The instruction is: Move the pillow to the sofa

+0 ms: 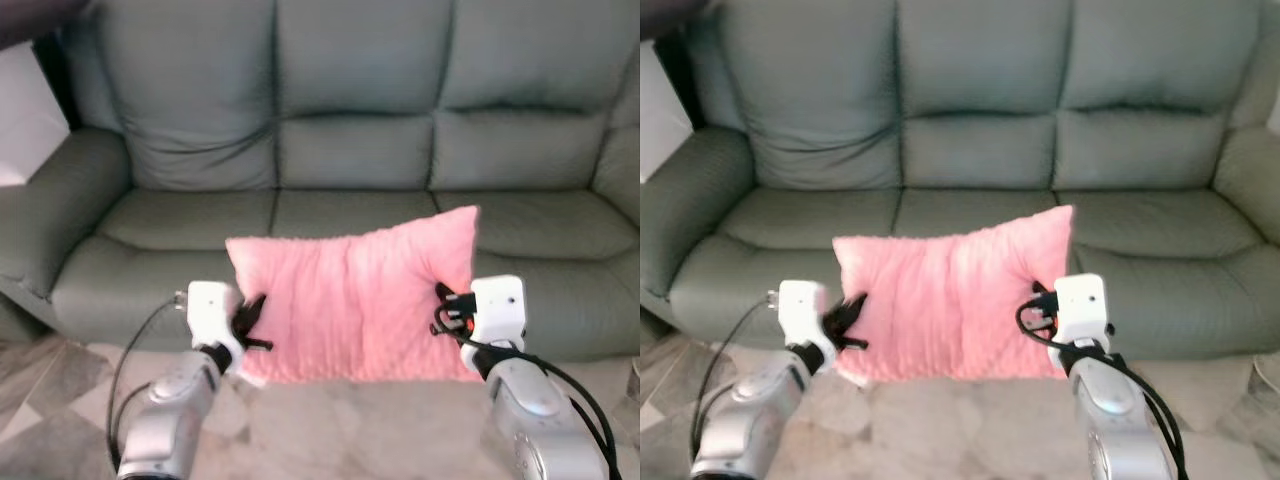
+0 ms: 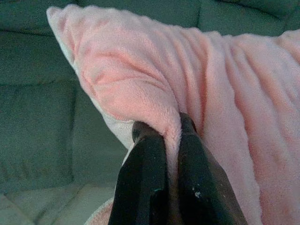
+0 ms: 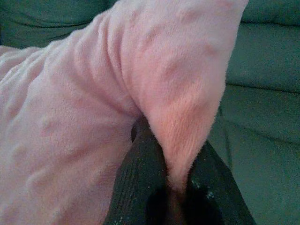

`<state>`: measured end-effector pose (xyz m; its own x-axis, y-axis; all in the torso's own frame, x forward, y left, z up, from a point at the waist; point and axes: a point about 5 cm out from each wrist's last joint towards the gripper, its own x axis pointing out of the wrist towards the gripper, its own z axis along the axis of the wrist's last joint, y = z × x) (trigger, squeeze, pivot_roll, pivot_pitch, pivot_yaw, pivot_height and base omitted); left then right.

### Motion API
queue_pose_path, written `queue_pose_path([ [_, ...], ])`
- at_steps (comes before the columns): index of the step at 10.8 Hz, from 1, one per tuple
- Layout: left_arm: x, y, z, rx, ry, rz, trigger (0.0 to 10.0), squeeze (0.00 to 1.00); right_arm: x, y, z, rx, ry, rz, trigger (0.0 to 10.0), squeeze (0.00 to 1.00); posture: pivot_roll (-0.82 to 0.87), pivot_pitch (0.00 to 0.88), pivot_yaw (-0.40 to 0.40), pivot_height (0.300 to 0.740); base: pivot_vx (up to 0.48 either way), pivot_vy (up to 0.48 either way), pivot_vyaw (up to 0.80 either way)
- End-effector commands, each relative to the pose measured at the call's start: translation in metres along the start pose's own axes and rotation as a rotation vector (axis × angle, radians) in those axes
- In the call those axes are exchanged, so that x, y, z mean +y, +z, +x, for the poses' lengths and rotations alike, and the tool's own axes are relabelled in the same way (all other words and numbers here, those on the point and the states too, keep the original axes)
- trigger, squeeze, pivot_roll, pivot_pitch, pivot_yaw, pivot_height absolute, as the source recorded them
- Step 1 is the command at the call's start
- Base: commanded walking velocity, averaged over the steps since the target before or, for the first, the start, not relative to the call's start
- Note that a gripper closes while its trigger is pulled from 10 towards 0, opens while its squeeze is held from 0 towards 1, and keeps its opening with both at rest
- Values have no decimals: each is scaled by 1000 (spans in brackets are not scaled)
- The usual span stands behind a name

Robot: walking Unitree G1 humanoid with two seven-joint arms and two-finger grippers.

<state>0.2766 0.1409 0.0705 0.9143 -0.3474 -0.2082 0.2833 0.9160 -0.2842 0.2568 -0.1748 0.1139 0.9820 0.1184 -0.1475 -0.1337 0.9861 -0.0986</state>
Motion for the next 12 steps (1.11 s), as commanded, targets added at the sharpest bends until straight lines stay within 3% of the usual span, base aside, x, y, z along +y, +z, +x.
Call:
queue_pose_path([
  [1, -9, 3, 4, -9, -30, 4, 10000, 0, -5, 5, -1, -20, -16, -17, 10000, 0, -248, 87, 39, 740, 0, -334, 0],
  [8, -7, 8, 4, -64, -39, -10, 10000, 0, -6, 4, -2, -20, -22, -19, 10000, 0, -254, 88, 38, 740, 0, -36, 0],
  [12, -8, 8, 4, -73, -58, -20, 10000, 0, -7, 5, -3, -21, -20, -23, 10000, 0, -257, 87, 38, 740, 379, 62, 0],
])
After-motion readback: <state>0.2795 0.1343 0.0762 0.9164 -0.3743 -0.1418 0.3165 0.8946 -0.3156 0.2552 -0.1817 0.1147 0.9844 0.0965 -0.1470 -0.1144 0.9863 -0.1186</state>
